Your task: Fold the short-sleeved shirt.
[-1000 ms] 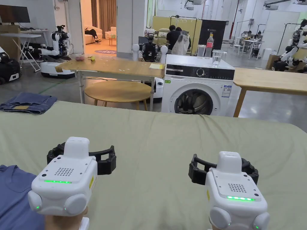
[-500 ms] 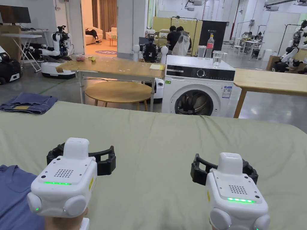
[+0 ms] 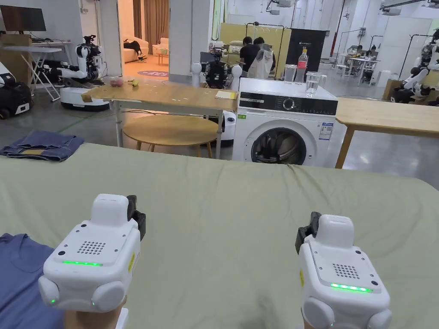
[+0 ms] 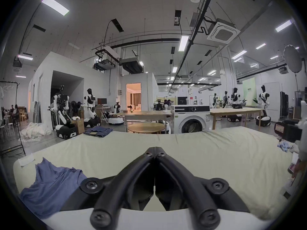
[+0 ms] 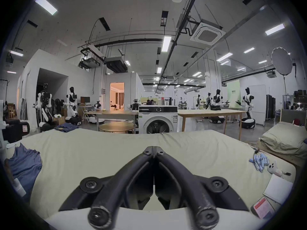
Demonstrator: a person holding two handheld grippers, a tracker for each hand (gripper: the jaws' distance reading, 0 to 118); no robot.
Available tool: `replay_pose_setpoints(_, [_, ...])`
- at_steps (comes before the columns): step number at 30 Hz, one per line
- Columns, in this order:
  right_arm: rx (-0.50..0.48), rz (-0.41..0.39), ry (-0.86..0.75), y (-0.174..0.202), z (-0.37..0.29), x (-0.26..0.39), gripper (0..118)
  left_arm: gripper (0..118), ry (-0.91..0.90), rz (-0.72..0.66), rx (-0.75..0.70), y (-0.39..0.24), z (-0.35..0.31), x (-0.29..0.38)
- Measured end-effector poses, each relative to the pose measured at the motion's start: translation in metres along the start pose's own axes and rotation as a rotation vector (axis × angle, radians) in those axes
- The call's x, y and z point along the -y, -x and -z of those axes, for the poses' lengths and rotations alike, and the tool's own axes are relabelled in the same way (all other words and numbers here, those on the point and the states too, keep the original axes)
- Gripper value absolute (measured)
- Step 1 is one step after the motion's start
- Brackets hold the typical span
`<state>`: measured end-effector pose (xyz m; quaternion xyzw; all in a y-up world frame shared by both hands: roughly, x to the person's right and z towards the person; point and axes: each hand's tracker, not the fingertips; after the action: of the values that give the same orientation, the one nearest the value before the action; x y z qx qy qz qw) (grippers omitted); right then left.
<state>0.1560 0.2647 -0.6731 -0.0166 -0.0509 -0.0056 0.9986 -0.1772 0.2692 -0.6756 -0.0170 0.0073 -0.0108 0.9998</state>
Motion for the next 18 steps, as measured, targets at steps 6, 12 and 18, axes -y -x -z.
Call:
replay_pose_setpoints(6, [-0.005, 0.015, 0.001, 0.004, -0.001, -0.005, 0, 0, 0.019, 0.011, -0.011, 0.000, 0.001, -0.007])
replay_pose_setpoints(12, [-0.029, 0.025, 0.028, 0.021, 0.000, -0.010, 0, 0, 0.070, -0.018, -0.026, 0.026, -0.004, -0.013])
replay_pose_setpoints(18, [-0.140, 0.011, 0.034, 0.065, -0.002, -0.013, 0, 0, 0.099, -0.027, -0.132, 0.078, -0.028, -0.019])
